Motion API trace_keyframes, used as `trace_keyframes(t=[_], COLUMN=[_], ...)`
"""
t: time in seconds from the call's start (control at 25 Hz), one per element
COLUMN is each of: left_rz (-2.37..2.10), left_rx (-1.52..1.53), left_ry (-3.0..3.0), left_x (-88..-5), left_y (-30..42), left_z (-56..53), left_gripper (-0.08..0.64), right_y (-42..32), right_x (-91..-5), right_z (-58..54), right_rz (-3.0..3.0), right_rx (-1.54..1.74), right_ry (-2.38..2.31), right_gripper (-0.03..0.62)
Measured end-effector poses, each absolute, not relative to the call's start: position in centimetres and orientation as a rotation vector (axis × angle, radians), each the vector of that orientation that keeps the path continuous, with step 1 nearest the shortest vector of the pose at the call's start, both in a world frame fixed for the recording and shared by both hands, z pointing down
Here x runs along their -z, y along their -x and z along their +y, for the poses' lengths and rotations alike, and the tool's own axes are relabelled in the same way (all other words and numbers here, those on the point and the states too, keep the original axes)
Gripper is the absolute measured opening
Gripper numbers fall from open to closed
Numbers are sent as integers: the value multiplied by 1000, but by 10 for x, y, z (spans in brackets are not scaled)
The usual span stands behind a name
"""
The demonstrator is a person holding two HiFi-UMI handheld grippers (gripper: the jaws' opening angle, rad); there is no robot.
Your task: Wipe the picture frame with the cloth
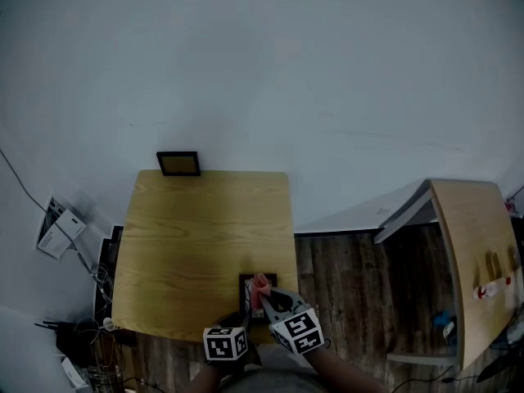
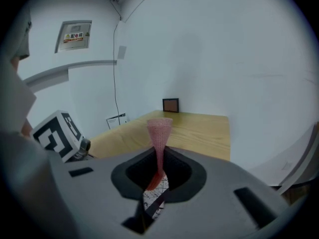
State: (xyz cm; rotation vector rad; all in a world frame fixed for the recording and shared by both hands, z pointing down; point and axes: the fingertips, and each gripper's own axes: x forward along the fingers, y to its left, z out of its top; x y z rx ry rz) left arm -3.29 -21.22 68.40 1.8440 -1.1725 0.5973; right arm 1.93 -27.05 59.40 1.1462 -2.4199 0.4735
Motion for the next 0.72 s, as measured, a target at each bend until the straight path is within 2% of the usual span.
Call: trace_keyframes(t=[0.72], left_rz=[-1175], left_rx=[-626], left_ry=[-1837], left_x=[-685], left_y=[27], left_z=[-215], left_gripper=[87], right_y=[10], right_x=[-670], right_z=[-302], right_rz=[-2176], right_rx=[-406], right_ry=[-935], right_gripper=[18])
